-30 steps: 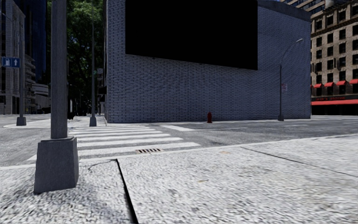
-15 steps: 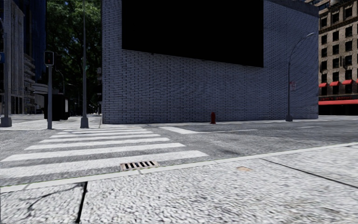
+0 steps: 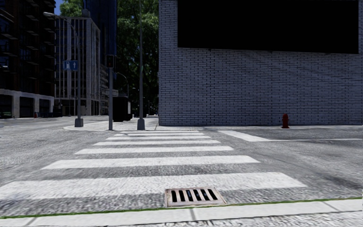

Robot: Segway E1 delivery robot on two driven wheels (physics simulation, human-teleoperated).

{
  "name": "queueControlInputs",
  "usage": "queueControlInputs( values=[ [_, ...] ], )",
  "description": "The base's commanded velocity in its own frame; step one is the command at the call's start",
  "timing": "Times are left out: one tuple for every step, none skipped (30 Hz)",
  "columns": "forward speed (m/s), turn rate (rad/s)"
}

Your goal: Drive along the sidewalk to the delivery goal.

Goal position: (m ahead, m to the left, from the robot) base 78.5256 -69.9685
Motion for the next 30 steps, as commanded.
queueControlInputs(
  values=[
    [2.0, 0.05],
    [2.0, 0.05],
    [2.0, 0.03],
    [2.0, 0.02],
    [2.0, 0.01],
    [2.0, 0.01],
    [2.0, 0.01],
    [2.0, 0.01],
    [2.0, 0.01],
    [2.0, 0.01],
    [2.0, 0.01],
    [2.0, 0.01],
    [2.0, 0.0],
    [2.0, 0.0],
    [2.0, 0.0],
    [2.0, 0.0],
    [2.0, 0.02],
    [2.0, 0.02],
    [2.0, 0.27],
    [2.0, 0.52],
    [2.0, 0.61],
    [2.0, 0.62],
    [2.0, 0.62],
    [2.0, 0.18],
    [2.0, 0.06],
    [2.0, 0.01],
    [2.0, 0.0],
    [2.0, 0.0],
    [2.0, 0.0],
    [2.0, 0.0]
  ],
)
